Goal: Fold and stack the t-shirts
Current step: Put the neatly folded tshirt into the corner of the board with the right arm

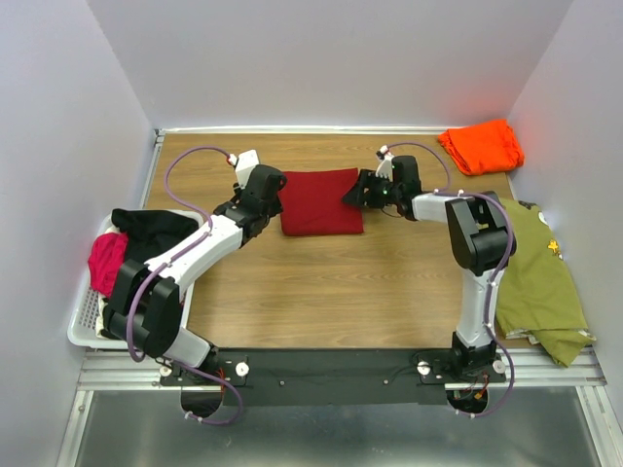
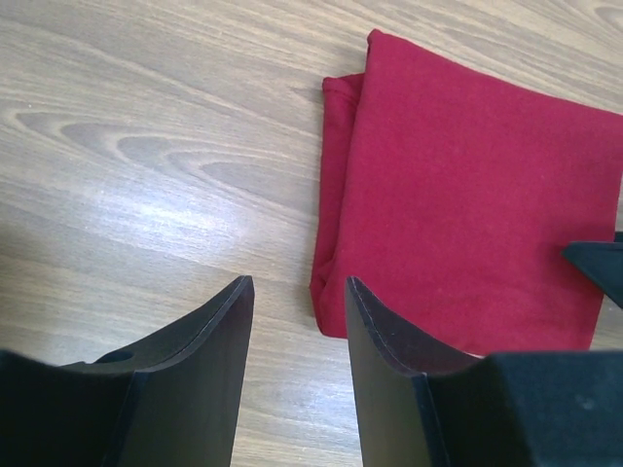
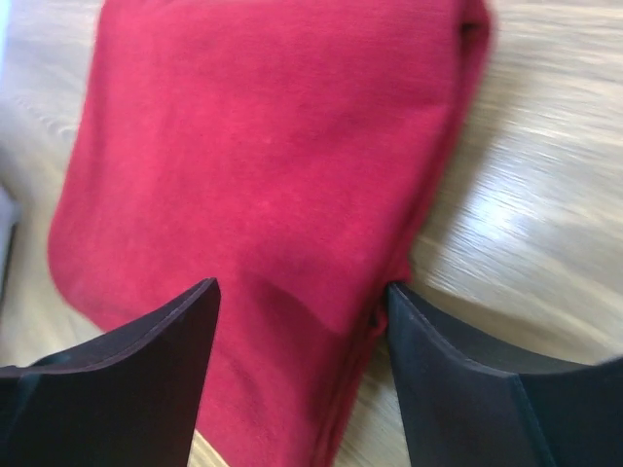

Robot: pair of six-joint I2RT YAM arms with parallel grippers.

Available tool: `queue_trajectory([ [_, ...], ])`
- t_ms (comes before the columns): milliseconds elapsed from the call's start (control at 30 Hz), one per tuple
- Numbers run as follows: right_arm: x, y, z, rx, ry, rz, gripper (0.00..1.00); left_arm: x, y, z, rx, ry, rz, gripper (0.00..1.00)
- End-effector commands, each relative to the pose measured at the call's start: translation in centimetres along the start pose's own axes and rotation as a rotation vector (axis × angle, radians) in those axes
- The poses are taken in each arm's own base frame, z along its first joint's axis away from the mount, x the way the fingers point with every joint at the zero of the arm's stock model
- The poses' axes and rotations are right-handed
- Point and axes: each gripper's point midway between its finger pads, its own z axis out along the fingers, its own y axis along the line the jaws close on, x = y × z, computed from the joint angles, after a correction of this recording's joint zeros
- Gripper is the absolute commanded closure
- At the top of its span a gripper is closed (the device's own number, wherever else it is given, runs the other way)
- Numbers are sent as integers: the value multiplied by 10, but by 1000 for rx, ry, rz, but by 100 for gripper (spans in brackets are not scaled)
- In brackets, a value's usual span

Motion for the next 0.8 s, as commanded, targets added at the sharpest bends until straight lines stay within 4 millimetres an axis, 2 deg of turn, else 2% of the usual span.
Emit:
queue_trajectory([
  [0, 42, 3, 12, -119, 126, 86, 27, -12, 0, -8, 24, -32, -12, 48],
  [167, 63, 5, 13, -161, 197, 97, 34, -13, 0, -8, 31, -36, -15, 48],
  [333, 76, 6, 11, -192, 254, 73, 37, -12, -1, -8, 43, -36, -15, 49],
  [433, 77, 8, 13, -214, 274, 72, 49, -12, -1, -8, 43, -36, -15, 49],
  [500, 80, 11, 13, -240, 292, 77, 75, -12, 0, -8, 40, -37, -14, 49],
  [533, 79, 11, 14, -236, 293, 79, 95, -12, 0, -8, 41, -36, -14, 48],
  [567, 78, 11, 14, -232, 289, 75, 99, -12, 1, -8, 36, -37, -13, 48],
  [767, 65, 9, 8, -170, 252, 48, 99, -12, 1, -8, 36, -39, -15, 48],
])
